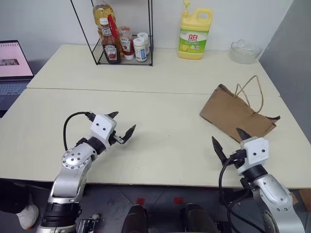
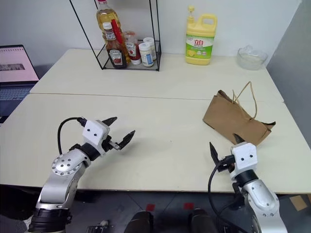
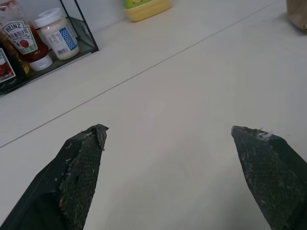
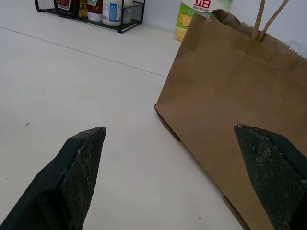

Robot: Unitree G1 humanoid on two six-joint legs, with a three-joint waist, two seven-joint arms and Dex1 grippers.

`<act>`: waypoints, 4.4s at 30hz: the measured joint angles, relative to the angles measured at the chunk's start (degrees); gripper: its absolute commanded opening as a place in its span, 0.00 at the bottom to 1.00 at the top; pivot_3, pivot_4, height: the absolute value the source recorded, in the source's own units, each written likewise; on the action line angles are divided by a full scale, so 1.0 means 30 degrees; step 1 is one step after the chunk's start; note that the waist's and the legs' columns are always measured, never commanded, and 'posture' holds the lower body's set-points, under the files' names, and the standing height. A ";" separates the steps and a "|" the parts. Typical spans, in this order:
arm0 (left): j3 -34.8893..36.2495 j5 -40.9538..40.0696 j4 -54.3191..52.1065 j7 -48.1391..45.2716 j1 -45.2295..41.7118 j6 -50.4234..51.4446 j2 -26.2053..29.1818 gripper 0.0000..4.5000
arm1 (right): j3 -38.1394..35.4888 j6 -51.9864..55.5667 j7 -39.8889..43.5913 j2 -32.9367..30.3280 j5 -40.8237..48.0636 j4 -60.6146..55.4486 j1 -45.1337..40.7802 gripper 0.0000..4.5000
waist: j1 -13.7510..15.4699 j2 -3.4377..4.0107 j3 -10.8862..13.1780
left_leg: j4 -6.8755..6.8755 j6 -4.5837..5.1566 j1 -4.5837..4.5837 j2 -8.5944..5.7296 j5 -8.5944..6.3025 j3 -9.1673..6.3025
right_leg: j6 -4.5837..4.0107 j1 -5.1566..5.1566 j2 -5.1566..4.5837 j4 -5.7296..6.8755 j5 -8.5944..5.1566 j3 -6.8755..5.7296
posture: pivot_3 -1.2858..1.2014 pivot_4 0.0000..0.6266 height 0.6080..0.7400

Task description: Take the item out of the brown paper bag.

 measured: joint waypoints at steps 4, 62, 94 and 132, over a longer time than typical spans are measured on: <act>-0.0118 -0.0031 0.0035 -0.0280 -0.0017 -0.0447 -0.0090 0.98 | 0.0003 0.0001 -0.0001 -0.0049 -0.0001 0.0000 -0.0037 1.00 | 0.0001 0.0000 0.0000 | 0.0000 0.0000 0.0001 0.0000 0.0000 0.0000 | 0.0000 0.0000 0.0000 0.0000 0.0000 0.0002 | 0.52 0.24 1.00; -0.1484 -0.5892 -0.1212 -0.8499 -0.7368 0.3899 0.2536 0.98 | -0.7563 1.2562 0.0301 -0.4576 0.5519 -0.0646 -0.9216 1.00 | -0.0026 0.0022 0.0014 | 0.0004 0.0007 -0.0026 -0.0006 -0.0002 0.0006 | -0.0003 -0.0015 0.0008 -0.0010 0.0000 0.0009 | 0.52 0.24 1.00; -0.1152 -0.5640 -0.1196 -0.7681 -0.7098 0.3986 0.2759 1.00 | -0.5274 1.5508 0.2666 -0.9799 0.9705 0.5201 -1.6081 0.01 | -0.0042 0.0048 0.0031 | 0.0003 0.0009 -0.0048 -0.0005 -0.0003 0.0011 | -0.0003 -0.0042 0.0008 -0.0022 0.0000 0.0011 | 0.52 0.24 1.00; 0.3479 -0.9134 -0.7024 -0.3408 0.0561 0.8462 0.3670 1.00 | 0.5059 0.1737 1.1096 -0.0344 0.2183 2.2745 -3.0274 0.01 | -0.0220 0.0158 0.0128 | -0.0019 0.0004 -0.0102 0.0001 -0.0001 0.0034 | -0.0010 -0.0154 -0.0001 0.0004 0.0005 0.0021 | 0.52 0.24 1.00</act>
